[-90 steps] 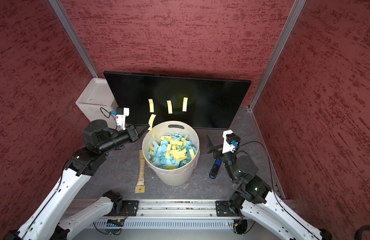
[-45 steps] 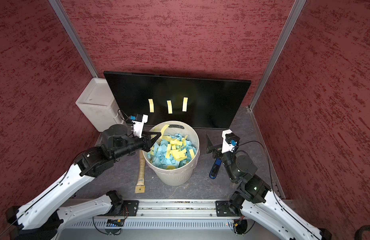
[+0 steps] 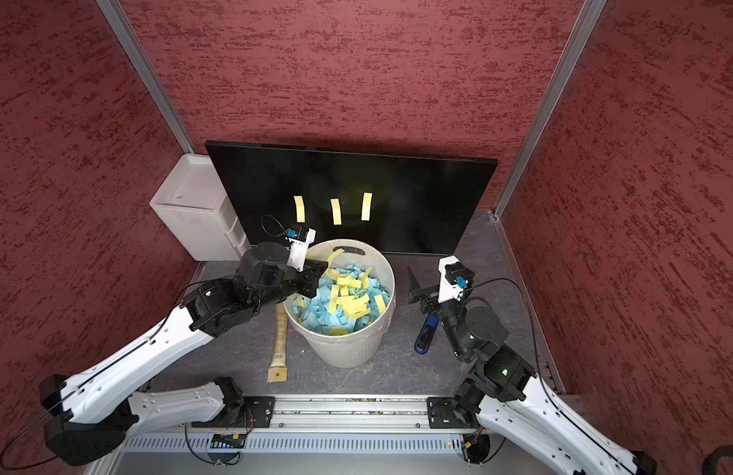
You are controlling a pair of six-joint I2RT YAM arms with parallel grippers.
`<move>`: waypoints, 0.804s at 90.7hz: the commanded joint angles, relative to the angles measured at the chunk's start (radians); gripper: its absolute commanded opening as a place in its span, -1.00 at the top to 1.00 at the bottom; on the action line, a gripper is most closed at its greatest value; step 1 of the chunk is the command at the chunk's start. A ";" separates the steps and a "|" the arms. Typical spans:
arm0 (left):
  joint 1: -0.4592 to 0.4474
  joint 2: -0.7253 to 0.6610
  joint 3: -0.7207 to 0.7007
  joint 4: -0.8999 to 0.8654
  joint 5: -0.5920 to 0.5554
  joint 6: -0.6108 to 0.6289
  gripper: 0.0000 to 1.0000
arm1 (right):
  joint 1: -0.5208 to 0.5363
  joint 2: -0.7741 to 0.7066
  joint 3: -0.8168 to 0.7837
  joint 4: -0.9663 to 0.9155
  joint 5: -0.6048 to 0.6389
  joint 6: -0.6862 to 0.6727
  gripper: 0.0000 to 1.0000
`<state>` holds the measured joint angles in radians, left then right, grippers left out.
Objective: Remove the sticky note from the monitor
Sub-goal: Place the sticky note in the trash bin.
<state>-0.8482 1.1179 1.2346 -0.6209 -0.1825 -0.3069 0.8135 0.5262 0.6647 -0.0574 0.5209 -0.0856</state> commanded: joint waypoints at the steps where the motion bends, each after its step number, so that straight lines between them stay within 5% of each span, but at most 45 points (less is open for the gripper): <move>1: -0.005 0.009 0.029 0.007 -0.025 0.023 0.69 | -0.011 0.004 0.024 0.005 0.006 0.008 -0.97; 35: 0.010 -0.010 0.006 0.042 -0.007 0.016 0.25 | -0.013 0.013 0.032 0.011 -0.001 0.010 -0.96; 66: 0.102 -0.105 -0.050 0.108 0.126 -0.038 -0.41 | -0.017 0.054 0.072 0.026 -0.044 0.036 -0.96; 73: 0.125 -0.138 -0.061 0.119 0.159 -0.048 -0.78 | -0.018 0.072 0.089 0.034 -0.061 0.040 -0.97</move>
<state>-0.7532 1.0267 1.1946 -0.5526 -0.0929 -0.3313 0.8078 0.5797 0.7044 -0.0528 0.4950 -0.0647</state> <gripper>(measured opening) 0.807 0.983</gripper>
